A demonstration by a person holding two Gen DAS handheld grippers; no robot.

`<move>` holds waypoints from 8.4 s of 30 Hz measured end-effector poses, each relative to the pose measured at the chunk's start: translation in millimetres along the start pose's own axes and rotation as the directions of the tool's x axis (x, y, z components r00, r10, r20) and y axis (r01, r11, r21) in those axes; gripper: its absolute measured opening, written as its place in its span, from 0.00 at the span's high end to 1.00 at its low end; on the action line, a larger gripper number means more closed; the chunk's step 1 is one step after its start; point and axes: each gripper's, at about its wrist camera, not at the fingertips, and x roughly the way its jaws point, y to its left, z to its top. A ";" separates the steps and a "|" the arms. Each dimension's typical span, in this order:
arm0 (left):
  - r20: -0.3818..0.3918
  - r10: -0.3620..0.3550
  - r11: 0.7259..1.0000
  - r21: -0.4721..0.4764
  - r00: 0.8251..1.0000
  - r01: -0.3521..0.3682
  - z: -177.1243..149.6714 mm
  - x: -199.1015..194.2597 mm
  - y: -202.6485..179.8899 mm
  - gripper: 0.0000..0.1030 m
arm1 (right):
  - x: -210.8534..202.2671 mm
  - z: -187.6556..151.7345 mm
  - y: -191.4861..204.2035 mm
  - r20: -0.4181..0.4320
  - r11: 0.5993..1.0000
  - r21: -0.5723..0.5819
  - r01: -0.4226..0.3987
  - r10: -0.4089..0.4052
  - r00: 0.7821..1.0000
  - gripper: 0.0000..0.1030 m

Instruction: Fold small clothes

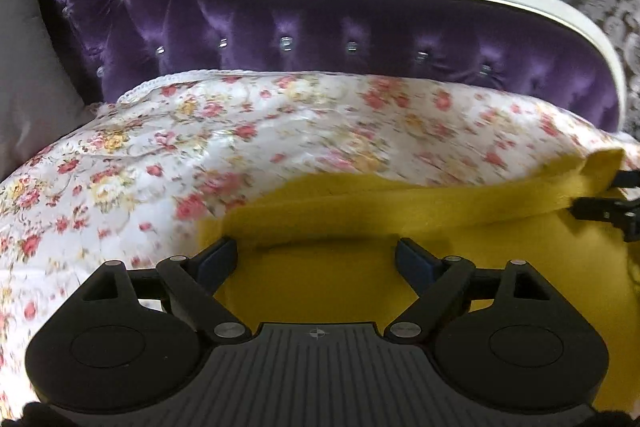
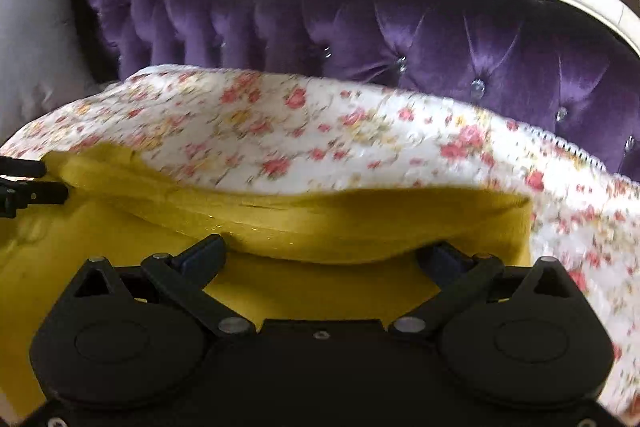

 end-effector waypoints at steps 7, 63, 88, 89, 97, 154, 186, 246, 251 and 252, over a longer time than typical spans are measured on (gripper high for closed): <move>-0.026 0.044 0.995 -0.090 0.999 -0.046 19.0 9.8 25.3 0.16 | 9.7 16.3 -31.8 -0.026 0.981 0.190 0.026 -0.021 0.999 0.00; 0.022 0.022 0.998 0.064 1.000 -0.024 -105.8 -88.0 -48.1 0.02 | -92.2 -101.3 25.1 -0.024 0.991 0.123 0.060 -0.058 0.998 0.00; -0.026 0.074 0.997 -0.016 0.997 -0.074 -20.8 -58.1 -107.2 0.20 | -96.1 -105.1 16.6 0.011 0.984 0.176 0.012 -0.014 1.000 0.00; -0.035 0.073 0.997 -0.018 0.997 -0.073 -15.6 -50.0 -110.7 0.20 | -96.4 -105.2 16.1 0.013 0.984 0.180 0.009 -0.011 1.000 0.00; -0.111 0.099 0.994 -0.035 0.989 -0.103 -15.0 -5.9 -123.4 0.20 | -98.5 -106.2 13.0 0.025 0.980 0.200 -0.010 0.005 1.000 0.00; -0.107 0.113 0.994 0.003 0.988 -0.113 -17.3 1.2 -131.8 0.15 | -57.1 -89.5 -115.2 0.117 0.724 0.531 -0.440 0.452 0.884 0.66; -0.069 -0.002 0.987 -0.159 0.998 -0.009 -5.2 -84.4 16.3 0.39 | -72.3 31.4 86.5 0.096 0.792 0.300 -0.532 0.529 0.843 0.94; -0.225 -0.412 0.882 -0.341 0.883 0.325 3.0 -12.9 -51.8 0.25 | -116.3 -60.8 95.4 0.104 0.988 0.017 -0.156 0.154 0.983 0.82; -0.187 -0.412 0.878 -0.341 0.892 0.335 17.3 4.9 -62.8 0.27 | -117.8 -66.5 95.6 0.098 0.984 0.027 -0.175 0.171 0.980 0.82; -0.181 -0.411 0.878 -0.341 0.893 0.335 19.6 8.1 -64.3 0.28 | -119.0 -67.8 95.4 0.099 0.984 0.030 -0.176 0.172 0.980 0.82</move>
